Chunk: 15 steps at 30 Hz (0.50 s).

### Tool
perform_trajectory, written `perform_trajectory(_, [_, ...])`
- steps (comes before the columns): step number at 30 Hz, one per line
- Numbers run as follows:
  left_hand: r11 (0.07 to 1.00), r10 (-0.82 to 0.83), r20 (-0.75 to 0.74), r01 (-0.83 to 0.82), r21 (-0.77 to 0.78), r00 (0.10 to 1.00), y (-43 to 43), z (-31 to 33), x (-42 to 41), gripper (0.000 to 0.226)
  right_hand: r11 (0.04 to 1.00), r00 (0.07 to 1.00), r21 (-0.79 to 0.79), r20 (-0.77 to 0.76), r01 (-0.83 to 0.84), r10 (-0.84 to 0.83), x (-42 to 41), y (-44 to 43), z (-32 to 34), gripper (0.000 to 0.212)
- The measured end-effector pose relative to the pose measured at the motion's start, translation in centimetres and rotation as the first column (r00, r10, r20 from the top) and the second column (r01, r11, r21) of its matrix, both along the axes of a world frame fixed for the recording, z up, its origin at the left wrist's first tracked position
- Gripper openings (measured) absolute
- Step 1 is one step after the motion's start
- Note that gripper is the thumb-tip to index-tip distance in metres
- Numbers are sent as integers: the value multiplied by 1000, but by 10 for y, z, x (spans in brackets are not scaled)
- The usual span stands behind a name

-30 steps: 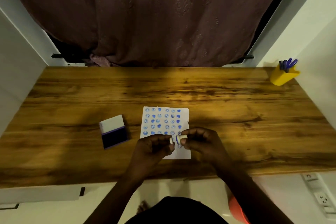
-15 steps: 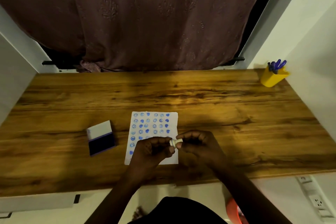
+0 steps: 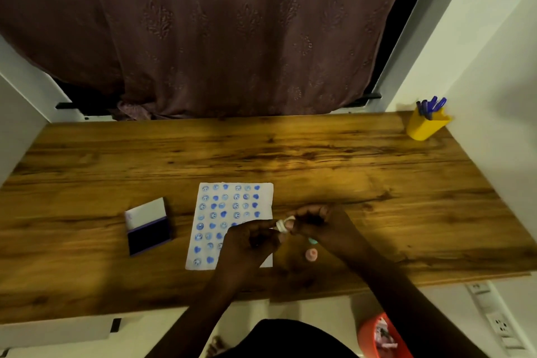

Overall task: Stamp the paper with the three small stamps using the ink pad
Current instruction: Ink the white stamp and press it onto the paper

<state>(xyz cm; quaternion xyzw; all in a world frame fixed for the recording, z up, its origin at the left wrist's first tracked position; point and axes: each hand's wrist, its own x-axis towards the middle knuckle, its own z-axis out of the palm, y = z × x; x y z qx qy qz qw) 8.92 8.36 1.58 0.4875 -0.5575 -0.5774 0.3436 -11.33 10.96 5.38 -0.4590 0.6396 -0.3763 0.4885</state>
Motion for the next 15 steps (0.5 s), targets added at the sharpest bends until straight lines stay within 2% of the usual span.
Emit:
perform_trajectory(2, [998, 42, 28, -43, 54, 999, -1, -4, -6, 31, 997, 995, -78, -101, -13, 5, -11, -17, -6, 22])
perform_trajectory(5, [995, 58, 72, -63, 83, 996, -2, -8, -8, 25, 987, 939, -157, -337, 21, -74, -27, -51, -18, 29])
perform_trajectory(7, [996, 48, 108, -56, 69, 993, 0, -9, -7, 25, 982, 893, -185, -432, 47, -125, -36, -74, -28, 22])
perform_trajectory(12, [995, 58, 173, -71, 70, 983, 6, -15, 0, 29, 987, 781, -159, -620, -38, -70, -36, -119, -49, 14])
perform_trajectory(15, [993, 83, 185, -98, 71, 979, 7, -19, 4, 30, 990, 745, -104, -667, -93, -1, -31, -134, -58, 16])
